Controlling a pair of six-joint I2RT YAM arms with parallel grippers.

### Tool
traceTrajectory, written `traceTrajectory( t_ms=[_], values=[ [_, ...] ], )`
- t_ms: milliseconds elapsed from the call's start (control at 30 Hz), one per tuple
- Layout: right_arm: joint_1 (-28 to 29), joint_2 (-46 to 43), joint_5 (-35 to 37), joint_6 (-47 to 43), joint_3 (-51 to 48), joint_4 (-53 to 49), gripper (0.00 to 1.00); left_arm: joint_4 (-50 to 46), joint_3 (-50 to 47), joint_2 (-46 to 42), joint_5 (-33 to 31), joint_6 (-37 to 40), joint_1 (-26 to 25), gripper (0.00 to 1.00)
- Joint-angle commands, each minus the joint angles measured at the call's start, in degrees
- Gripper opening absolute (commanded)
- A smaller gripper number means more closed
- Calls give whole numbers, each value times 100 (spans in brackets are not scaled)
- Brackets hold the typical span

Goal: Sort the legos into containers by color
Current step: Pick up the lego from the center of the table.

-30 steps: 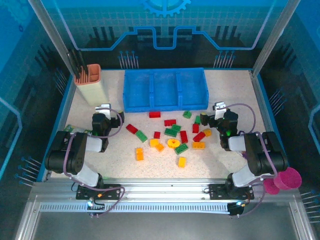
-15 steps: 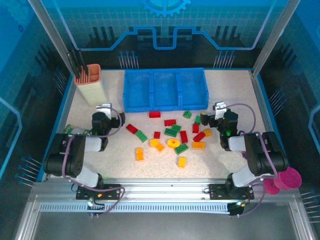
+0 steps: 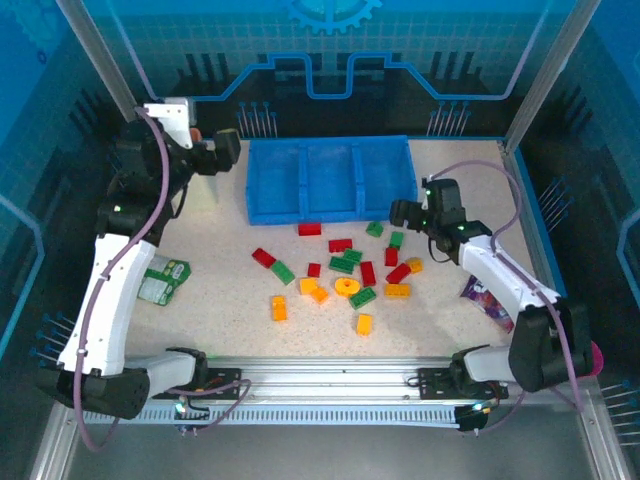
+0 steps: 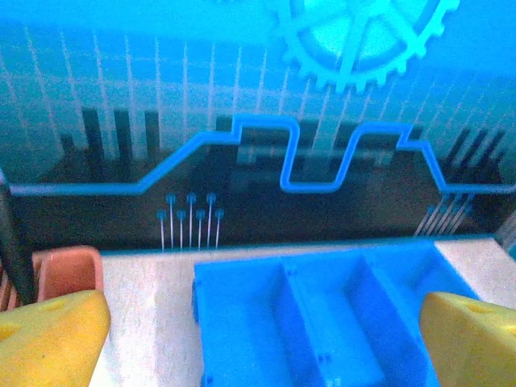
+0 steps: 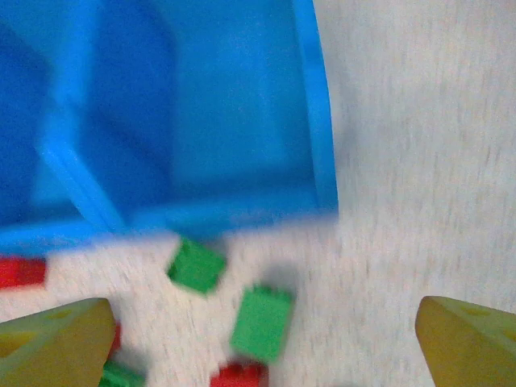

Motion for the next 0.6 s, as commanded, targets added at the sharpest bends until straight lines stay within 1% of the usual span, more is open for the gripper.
traceTrajectory(
  t_ms=[0,67,100,167,300,400,467,567],
  values=[
    [96,319,-240,987,165,-1181,95,-1141,-313,-51,251,167,-61,99],
    [120,518,-278,1094,275,-1221,93,-883,-626,-177,505,140,-72,100],
    [131,644,-278,1127,342,-1242,93,-770,-760,-184,517,137,-72,99],
    [140,907,-268,1138,551,-1352,91,-716,-857,-114,541,164,-81,99],
    [168,1417,-240,996,837,-1289,89,-660,-973,20,823,180,-81,99],
    [167,1795,-187,869,1050,-1284,84,-583,-1120,20,860,185,-81,99],
    [167,2043,-176,803,1216,-1332,83,-559,-1193,3,877,182,-81,99],
    [175,2357,-195,730,1428,-1345,78,-533,-1246,-28,869,204,-81,100]
  ],
)
